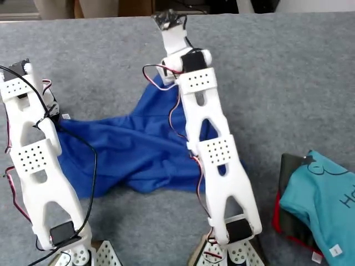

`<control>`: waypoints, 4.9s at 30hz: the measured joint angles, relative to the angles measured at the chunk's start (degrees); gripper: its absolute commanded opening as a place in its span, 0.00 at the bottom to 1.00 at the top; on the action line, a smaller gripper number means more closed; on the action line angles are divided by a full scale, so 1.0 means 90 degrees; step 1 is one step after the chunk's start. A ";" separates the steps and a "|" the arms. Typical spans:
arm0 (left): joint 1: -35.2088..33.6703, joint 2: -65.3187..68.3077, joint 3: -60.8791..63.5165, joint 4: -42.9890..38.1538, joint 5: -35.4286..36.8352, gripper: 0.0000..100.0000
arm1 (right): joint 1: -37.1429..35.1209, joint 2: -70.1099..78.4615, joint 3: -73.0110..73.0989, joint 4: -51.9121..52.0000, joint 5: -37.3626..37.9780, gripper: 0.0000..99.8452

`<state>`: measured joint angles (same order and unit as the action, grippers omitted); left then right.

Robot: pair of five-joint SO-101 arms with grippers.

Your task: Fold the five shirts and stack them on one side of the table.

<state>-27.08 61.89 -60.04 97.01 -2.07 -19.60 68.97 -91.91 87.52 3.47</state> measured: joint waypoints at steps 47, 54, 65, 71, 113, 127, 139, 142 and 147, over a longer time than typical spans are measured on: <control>0.1553 -0.9875 0.0518 0.0361 -0.0615 0.02 | 0.2315 -0.9006 -0.0020 0.1192 0.2178 0.00; 0.0821 -1.0413 0.0557 0.0361 -0.0879 0.02 | 0.2774 -0.9299 -0.0107 0.0596 0.2510 0.00; 0.0488 -1.0520 0.0567 0.0361 -0.0899 0.02 | 0.2794 -0.9319 0.0889 -0.1162 0.3399 0.00; 0.0488 -1.0501 0.0606 0.0361 -0.0899 0.02 | 0.2315 -0.9338 0.1133 -0.1778 0.4015 0.00; -0.0303 -1.2698 0.4015 0.0225 -0.0899 0.02 | 0.2012 -1.0305 0.1915 -0.1074 0.4171 0.00; 0.0733 -1.2571 0.9651 -0.4972 -0.0899 0.02 | 0.1426 -0.8899 0.5079 -0.1758 0.3233 0.00; 0.1289 -0.8733 0.8488 -0.7805 -0.0576 0.02 | 0.1348 -0.6681 0.5538 -0.3653 0.2481 0.00; 0.1289 -0.7355 0.6906 -0.7092 -0.0469 0.02 | 0.1270 -0.6369 0.5538 -0.3702 0.2364 0.00; 0.1289 -0.5499 0.4112 -0.5636 -0.0430 0.02 | 0.1280 -0.5978 0.5470 -0.3722 0.2120 0.00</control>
<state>-15.47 12.40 -23.03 46.29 -5.93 -8.09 15.16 -42.68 54.02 22.55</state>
